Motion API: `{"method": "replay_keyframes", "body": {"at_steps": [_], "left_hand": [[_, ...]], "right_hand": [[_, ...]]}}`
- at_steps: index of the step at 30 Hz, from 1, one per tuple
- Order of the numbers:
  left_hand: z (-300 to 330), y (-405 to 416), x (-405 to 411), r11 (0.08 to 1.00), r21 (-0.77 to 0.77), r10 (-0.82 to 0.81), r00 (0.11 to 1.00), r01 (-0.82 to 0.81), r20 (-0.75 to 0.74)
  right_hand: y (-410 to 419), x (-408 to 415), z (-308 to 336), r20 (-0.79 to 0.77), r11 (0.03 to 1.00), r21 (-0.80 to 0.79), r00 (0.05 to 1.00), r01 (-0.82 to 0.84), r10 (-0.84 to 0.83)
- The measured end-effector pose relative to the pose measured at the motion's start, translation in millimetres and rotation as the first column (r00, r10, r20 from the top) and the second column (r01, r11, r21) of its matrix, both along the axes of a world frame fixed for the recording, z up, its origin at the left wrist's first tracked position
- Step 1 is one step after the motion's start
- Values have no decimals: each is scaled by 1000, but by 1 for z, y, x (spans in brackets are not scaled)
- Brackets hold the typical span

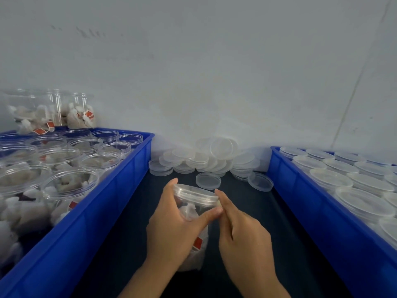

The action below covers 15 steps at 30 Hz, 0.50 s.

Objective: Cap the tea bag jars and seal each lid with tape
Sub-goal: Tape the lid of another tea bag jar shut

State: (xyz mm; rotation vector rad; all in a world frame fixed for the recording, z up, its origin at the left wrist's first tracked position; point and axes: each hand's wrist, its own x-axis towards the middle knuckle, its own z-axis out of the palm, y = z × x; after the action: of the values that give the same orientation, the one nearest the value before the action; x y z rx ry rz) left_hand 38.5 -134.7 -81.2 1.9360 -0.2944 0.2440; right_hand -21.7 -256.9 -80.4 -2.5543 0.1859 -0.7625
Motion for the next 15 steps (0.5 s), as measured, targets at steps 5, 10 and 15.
{"method": "replay_keyframes", "body": {"at_steps": [5, 10, 15], "left_hand": [[2, 7, 10, 981, -192, -55, 995, 38, -85], [2, 20, 14, 935, -334, -167, 978, 116, -127], [3, 27, 17, 903, -387, -274, 943, 185, -189]], "right_hand": [[5, -2, 6, -21, 995, -34, 996, -90, 90], [2, -7, 20, -157, 977, 176, 976, -120, 148], [-10, -7, 26, -186, 965, 248, 974, -82, 131]]}}
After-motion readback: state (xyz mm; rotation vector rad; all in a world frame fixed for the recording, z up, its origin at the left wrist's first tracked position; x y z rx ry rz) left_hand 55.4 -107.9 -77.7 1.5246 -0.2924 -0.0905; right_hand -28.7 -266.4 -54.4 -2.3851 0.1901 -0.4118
